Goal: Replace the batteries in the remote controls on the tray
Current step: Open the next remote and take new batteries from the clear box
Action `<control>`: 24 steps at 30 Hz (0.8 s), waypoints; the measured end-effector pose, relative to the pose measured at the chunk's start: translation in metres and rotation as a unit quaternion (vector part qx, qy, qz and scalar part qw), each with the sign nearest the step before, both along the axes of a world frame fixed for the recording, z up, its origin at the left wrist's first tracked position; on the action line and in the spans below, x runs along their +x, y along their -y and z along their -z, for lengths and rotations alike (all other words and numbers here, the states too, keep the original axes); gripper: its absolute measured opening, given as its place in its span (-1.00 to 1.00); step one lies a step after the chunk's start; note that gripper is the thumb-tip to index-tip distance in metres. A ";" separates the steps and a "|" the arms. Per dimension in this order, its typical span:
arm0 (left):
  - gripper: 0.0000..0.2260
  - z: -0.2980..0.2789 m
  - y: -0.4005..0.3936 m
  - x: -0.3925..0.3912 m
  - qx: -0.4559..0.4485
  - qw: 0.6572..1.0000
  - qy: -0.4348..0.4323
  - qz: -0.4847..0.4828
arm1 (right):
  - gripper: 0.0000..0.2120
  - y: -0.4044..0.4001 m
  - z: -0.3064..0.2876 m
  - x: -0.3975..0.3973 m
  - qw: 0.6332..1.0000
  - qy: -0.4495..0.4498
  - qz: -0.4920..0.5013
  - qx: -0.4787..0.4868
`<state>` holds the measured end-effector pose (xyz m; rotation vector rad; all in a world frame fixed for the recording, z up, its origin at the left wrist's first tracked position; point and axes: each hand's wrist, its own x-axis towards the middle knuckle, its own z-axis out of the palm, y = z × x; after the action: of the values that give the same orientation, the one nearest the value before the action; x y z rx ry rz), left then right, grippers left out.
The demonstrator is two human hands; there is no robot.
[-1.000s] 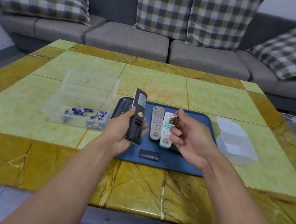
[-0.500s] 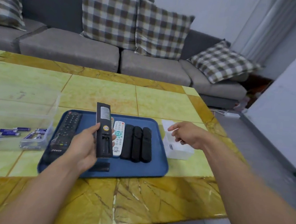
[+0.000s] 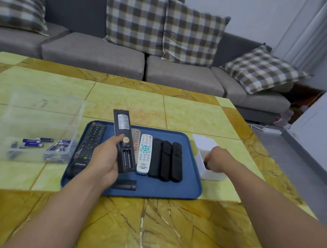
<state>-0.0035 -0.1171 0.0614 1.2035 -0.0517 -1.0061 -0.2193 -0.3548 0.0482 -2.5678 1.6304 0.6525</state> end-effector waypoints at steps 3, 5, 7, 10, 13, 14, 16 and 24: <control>-0.83 0.000 -0.002 0.001 0.001 1.000 0.007 0.004 | -0.72 -0.002 -0.015 -0.006 1.000 0.011 -0.005 -0.028; -0.84 0.001 -0.005 0.007 -0.006 1.000 0.026 0.000 | -0.75 -0.011 -0.033 0.000 0.987 0.152 0.020 -0.040; -0.86 0.003 -0.007 0.011 -0.013 0.999 0.052 -0.008 | -0.84 -0.040 -0.052 0.012 0.928 0.371 0.037 0.002; -0.89 0.011 -0.012 0.015 0.024 0.992 0.125 -0.010 | -0.90 -0.110 -0.050 0.050 0.852 0.512 0.005 0.112; -0.93 0.018 -0.014 0.014 0.067 0.974 0.213 -0.020 | -0.79 -0.163 -0.021 0.080 0.836 0.524 -0.017 0.162; -0.88 0.018 -0.015 0.015 0.072 0.970 0.229 -0.030 | -0.75 -0.172 -0.012 0.089 0.835 0.524 -0.020 0.165; -0.79 0.018 -0.018 0.020 0.078 0.965 0.245 -0.047 | -0.69 -0.185 -0.003 0.106 0.843 0.511 -0.041 0.163; -0.81 0.027 -0.020 0.022 0.104 0.962 0.248 -0.045 | -0.62 -0.185 0.021 0.144 0.790 0.562 0.045 0.242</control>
<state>0.0185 -0.0973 0.0346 1.6170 -0.2880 -0.6217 -0.0757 -0.1694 0.0269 -1.7820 0.9408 -0.4124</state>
